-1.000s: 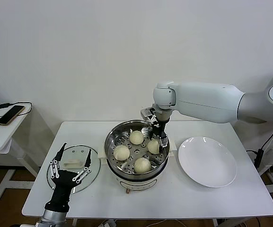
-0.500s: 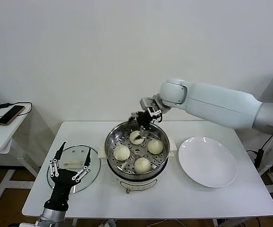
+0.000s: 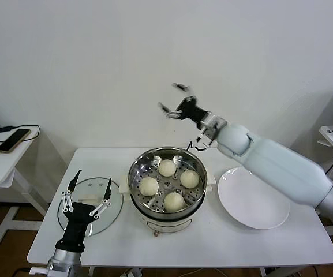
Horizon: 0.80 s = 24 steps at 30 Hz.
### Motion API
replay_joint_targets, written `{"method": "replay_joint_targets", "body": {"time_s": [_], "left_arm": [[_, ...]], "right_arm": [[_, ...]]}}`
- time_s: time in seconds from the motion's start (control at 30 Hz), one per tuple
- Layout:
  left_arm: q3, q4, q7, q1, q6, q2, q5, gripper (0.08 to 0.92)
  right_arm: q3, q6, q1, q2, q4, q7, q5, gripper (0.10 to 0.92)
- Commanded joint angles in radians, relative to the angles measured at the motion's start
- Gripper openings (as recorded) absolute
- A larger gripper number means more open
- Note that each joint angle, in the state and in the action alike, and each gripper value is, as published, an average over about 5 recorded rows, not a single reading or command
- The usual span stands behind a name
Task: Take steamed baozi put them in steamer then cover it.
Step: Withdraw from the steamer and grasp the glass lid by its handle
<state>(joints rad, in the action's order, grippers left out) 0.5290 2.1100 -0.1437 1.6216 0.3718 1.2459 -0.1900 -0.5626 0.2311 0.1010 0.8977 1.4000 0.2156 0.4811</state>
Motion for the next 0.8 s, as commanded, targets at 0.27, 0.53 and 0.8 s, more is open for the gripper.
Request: {"method": "replay_joint_targets", "body": {"time_s": [0.27,0.53,0.8], "left_arm": [[0.069,-0.287,-0.096,-0.136,-0.152,-0.039,-0.775,0.823],[0.116,-0.488,-0.097,-0.168,-0.282,-0.096,-1.088,0.823],[0.097,-0.546,-0.091,-0.175,-0.329,-0.082,-1.175,0.823]], "right_arm": [[0.950,0.163,0.953,0.150,0.037,0.273,-0.221,0.823],[1.050,0.174,1.133,0.238,0.108,0.185,-0.253,0.823],[1.049,0.175,1.178,0.274,0.123,0.155,-0.282,0.823]]}}
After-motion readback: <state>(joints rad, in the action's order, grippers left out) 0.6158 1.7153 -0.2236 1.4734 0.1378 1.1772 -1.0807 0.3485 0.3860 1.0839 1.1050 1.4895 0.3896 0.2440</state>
